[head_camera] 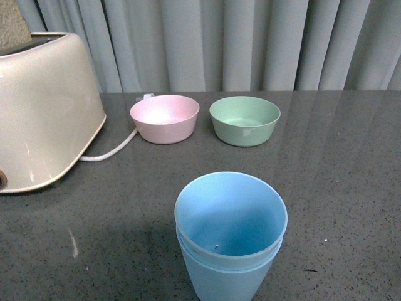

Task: Stack blue cups with both arms

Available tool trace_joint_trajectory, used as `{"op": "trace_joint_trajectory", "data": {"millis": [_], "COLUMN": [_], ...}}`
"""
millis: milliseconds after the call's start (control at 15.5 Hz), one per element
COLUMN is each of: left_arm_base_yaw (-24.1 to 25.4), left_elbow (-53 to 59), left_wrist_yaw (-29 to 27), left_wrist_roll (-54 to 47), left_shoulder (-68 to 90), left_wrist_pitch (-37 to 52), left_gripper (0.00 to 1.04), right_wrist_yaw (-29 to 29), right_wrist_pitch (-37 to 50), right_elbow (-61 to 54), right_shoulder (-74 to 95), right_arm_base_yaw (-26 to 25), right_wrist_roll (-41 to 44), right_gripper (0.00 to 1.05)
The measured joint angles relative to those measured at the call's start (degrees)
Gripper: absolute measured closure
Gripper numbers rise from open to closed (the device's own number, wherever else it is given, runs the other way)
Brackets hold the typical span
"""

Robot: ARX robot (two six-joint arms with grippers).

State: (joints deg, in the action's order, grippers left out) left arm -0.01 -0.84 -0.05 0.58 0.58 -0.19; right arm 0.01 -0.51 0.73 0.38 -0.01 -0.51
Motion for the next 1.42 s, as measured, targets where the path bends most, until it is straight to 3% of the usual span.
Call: {"op": "trace_joint_trajectory", "data": {"millis": [579,1094,1416], "left_arm_base_yaw": [0.00,0.00,0.00], "left_elbow": [0.00,0.00,0.00], "left_wrist_yaw": [0.02,0.02,0.02], "left_wrist_roll": [-0.02,0.00,0.00], "left_shoulder": [0.00,0.00,0.00], "left_wrist_pitch": [-0.02,-0.02,-0.04], "left_gripper": [0.07,0.07,0.07], "right_wrist_yaw": [0.00,0.00,0.00], "right_wrist_pitch": [0.26,0.26,0.26], "right_elbow": [0.00,0.00,0.00], "right_shoulder": [-0.15,-0.15,-0.15], "right_arm_base_yaw": [0.00,0.00,0.00], "right_wrist_roll": [0.15,0.15,0.13], "right_gripper": [1.01,0.08,0.07]}}
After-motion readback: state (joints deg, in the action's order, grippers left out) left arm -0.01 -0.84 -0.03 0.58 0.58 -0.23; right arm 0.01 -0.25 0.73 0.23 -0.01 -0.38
